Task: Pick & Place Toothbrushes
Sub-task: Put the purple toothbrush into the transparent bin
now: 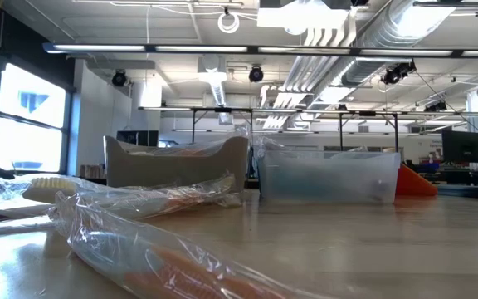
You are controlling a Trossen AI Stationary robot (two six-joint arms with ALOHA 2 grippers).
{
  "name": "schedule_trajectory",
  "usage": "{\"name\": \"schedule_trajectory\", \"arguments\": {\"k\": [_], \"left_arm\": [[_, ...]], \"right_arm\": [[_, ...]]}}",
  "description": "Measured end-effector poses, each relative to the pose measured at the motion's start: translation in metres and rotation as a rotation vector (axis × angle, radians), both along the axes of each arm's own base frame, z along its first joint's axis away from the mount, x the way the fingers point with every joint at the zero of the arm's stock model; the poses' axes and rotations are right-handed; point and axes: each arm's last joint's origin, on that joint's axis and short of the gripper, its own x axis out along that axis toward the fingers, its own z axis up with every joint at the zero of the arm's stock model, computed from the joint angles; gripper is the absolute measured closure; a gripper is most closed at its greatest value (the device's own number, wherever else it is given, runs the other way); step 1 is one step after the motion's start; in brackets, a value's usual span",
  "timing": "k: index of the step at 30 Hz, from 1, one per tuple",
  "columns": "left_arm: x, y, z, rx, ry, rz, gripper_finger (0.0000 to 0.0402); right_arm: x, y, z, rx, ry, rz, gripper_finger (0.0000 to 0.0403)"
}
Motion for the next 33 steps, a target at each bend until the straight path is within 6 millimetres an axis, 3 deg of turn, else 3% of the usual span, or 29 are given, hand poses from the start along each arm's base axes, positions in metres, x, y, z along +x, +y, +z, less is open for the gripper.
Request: {"name": "schedule_trajectory", "arguments": {"k": [4, 11, 17, 23, 33], "left_arm": [[0.014, -0.007, -0.001, -0.021, 0.209, 0.044, 0.0271], [0.02, -0.011, -0.01, -0.099, 0.562, 0.17, 0.0271], [0.026, -0.016, -0.035, -0.197, 0.682, 0.235, 0.0271], [0.026, -0.02, -0.074, -0.256, 0.928, 0.302, 0.0271], [0.03, -0.009, -0.092, -0.271, 1.045, 0.393, 0.0271]], "right_arm": [[-0.001, 0.0, -0.004, 0.0, 0.047, 0.001, 0.0339], [-0.001, 0.0, -0.011, 0.001, 0.108, 0.003, 0.0339], [0.001, -0.001, -0.014, 0.003, 0.136, 0.001, 0.0339], [0.005, -0.001, -0.017, 0.005, 0.159, -0.001, 0.0339], [0.009, -0.002, -0.021, 0.008, 0.181, 0.001, 0.0339]]}}
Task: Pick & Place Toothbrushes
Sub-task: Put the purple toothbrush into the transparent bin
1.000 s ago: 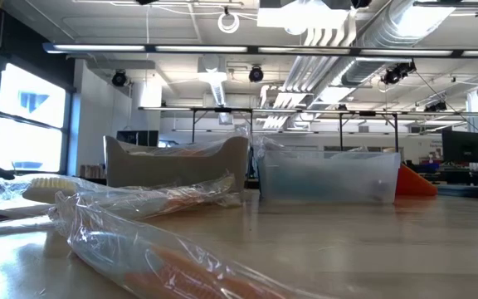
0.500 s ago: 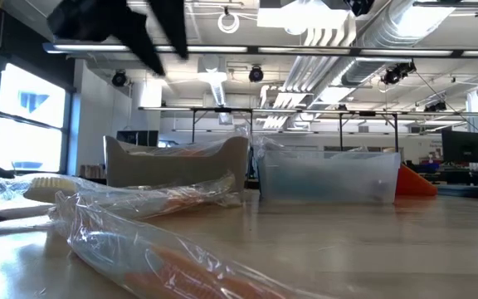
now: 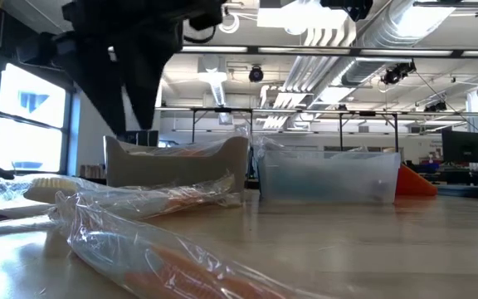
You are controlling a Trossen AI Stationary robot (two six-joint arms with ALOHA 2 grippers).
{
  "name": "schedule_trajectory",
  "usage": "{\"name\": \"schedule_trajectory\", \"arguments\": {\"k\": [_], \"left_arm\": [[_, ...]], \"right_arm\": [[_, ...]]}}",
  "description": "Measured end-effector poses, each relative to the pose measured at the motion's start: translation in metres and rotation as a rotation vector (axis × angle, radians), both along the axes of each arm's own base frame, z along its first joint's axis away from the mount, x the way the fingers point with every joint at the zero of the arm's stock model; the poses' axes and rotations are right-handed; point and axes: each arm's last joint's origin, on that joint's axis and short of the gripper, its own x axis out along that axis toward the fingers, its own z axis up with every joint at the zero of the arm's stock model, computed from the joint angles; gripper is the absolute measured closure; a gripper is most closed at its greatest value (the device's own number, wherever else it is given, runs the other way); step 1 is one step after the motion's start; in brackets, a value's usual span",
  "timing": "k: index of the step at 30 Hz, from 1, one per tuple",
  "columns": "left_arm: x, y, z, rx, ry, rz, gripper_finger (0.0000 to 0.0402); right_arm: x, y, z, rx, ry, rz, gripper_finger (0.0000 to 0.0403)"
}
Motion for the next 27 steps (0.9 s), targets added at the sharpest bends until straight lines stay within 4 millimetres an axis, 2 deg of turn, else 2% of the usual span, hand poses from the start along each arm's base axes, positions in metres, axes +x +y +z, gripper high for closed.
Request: {"name": "schedule_trajectory", "arguments": {"k": [9, 18, 27], "left_arm": [[0.006, 0.018, -0.002, 0.009, 0.045, -0.041, 0.0271], [0.007, 0.022, -0.004, 0.001, 0.06, -0.074, 0.0271], [0.0, 0.023, -0.039, -0.07, 0.069, -0.087, 0.0271]], "right_arm": [[0.0, 0.0, 0.0, -0.013, 0.003, 0.006, 0.0339], [-0.001, 0.0, -0.001, -0.018, 0.01, 0.01, 0.0339], [-0.001, 0.0, -0.001, -0.018, 0.01, 0.01, 0.0339]]}}
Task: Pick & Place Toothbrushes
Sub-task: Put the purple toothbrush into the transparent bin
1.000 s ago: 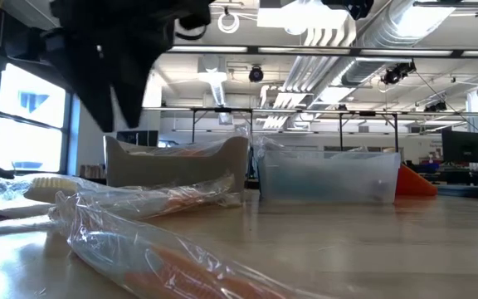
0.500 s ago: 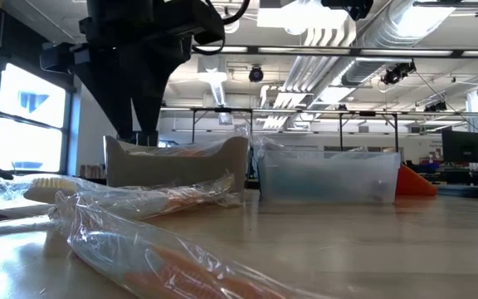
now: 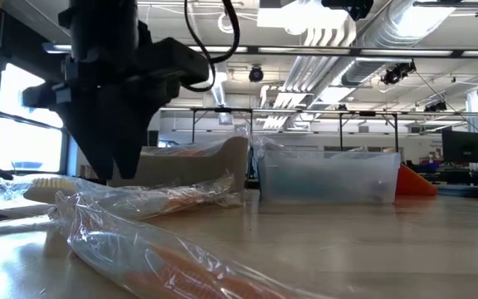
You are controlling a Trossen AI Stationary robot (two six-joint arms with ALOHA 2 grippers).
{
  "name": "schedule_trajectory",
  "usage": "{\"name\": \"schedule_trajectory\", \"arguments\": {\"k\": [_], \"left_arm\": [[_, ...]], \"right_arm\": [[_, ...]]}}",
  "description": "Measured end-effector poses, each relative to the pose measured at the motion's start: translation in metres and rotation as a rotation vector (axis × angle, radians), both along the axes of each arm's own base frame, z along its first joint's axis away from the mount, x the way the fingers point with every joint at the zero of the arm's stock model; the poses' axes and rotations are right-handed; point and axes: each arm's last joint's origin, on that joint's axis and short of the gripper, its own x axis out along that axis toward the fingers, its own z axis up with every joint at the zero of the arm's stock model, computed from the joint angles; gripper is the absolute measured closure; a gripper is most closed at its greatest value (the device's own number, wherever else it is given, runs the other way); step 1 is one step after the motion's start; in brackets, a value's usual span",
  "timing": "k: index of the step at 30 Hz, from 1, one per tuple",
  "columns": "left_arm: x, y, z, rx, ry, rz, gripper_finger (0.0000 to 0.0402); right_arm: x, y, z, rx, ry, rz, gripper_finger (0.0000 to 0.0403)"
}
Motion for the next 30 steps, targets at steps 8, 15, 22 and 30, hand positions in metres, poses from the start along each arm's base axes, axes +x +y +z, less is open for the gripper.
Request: {"name": "schedule_trajectory", "arguments": {"k": [8, 15, 22, 30], "left_arm": [[-0.004, 0.002, -0.012, 0.0, -0.002, 0.012, 0.0271], [-0.006, 0.002, -0.022, -0.007, -0.02, 0.016, 0.0271], [-0.006, 0.003, -0.031, -0.021, -0.059, 0.022, 0.0271], [-0.009, 0.004, -0.035, -0.02, -0.052, 0.037, 0.0277]], "right_arm": [[0.0, 0.0, 0.0, -0.016, 0.0, 0.008, 0.0339], [0.0, 0.0, 0.0, -0.02, 0.001, 0.01, 0.0339], [0.0, 0.0, 0.0, -0.02, 0.001, 0.01, 0.0339], [0.0, 0.0, 0.0, -0.02, 0.001, 0.01, 0.0339]]}}
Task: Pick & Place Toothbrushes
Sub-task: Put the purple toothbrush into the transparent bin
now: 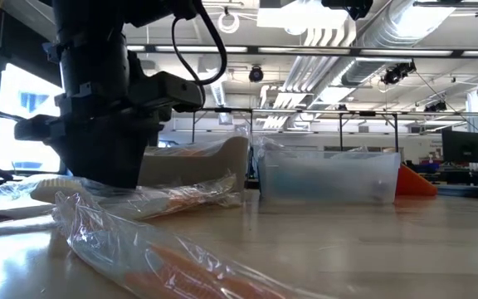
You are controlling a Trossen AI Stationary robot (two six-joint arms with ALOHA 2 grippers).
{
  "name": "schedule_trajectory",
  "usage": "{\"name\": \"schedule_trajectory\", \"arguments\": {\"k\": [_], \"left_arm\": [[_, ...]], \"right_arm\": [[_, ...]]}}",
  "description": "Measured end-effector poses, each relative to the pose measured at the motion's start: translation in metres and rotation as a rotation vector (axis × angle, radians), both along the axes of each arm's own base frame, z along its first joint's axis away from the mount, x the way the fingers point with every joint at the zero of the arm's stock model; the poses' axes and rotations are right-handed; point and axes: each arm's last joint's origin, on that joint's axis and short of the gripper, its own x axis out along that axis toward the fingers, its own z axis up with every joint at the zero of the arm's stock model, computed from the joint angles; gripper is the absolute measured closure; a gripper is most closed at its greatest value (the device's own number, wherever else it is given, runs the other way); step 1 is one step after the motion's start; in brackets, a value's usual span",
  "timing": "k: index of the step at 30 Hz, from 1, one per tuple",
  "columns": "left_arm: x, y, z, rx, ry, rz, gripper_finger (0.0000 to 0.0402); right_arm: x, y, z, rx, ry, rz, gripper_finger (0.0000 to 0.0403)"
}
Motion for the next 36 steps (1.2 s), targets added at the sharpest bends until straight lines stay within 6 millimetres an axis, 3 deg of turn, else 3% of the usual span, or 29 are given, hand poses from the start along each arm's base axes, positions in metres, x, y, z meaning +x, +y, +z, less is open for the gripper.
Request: {"name": "schedule_trajectory", "arguments": {"k": [10, 23, 36], "left_arm": [[-0.001, 0.001, 0.0, 0.029, 0.004, -0.032, 0.039], [-0.016, 0.007, 0.036, 0.036, -0.041, -0.102, 0.0401], [-0.041, 0.017, 0.102, 0.036, -0.262, -0.248, 0.0401]], "right_arm": [[0.0, 0.0, 0.0, 0.0, 0.0, 0.0, 0.0339], [0.0, 0.0, 0.0, 0.002, 0.0, -0.001, 0.0339], [0.0, 0.0, 0.0, 0.003, 0.0, -0.002, 0.0339]]}}
